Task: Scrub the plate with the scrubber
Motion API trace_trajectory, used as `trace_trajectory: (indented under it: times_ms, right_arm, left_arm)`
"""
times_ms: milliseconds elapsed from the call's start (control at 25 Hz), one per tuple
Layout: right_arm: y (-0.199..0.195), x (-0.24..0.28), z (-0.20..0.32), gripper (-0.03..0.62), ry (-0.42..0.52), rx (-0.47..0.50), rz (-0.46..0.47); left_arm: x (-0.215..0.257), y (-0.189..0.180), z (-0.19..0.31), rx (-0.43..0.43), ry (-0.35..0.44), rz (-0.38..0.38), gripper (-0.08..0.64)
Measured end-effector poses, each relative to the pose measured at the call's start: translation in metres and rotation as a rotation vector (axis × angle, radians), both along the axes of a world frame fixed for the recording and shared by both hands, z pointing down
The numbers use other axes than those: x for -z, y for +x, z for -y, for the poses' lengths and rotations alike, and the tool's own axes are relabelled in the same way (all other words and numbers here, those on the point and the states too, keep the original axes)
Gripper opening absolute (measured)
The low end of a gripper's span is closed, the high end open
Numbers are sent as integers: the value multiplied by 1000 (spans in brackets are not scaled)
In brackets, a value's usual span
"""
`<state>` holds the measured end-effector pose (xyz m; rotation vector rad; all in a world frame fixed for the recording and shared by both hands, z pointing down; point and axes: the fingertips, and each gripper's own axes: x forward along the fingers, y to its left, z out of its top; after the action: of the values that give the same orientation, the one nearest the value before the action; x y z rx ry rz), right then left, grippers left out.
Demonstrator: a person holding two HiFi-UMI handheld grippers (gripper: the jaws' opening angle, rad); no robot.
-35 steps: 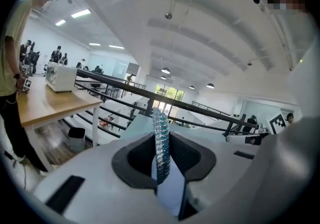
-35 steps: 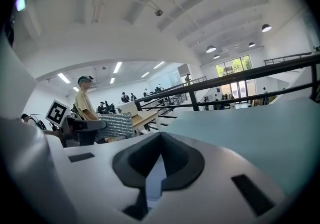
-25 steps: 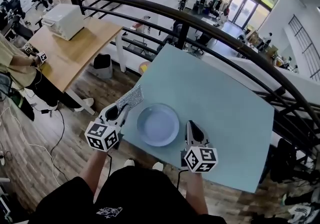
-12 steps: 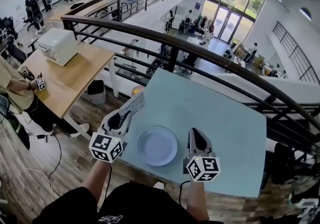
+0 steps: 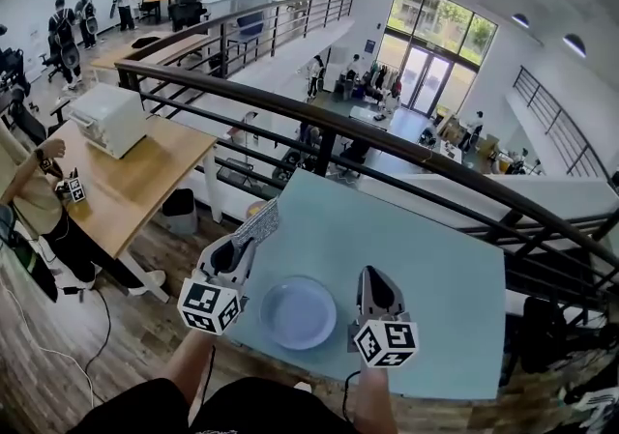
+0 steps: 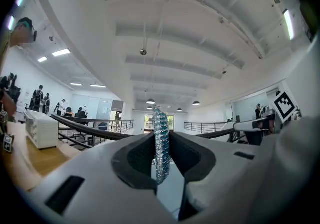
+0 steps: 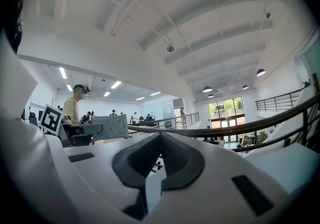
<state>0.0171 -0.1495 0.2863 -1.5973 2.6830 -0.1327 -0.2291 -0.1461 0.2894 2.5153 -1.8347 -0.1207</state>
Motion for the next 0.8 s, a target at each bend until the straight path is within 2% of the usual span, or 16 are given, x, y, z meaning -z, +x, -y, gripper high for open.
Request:
trace_trajectory:
  times_ms: [800]
  right_arm:
    - [4, 0, -1, 8, -15, 3, -11]
  left_arm:
    - [3, 8, -1, -3, 2, -5, 89]
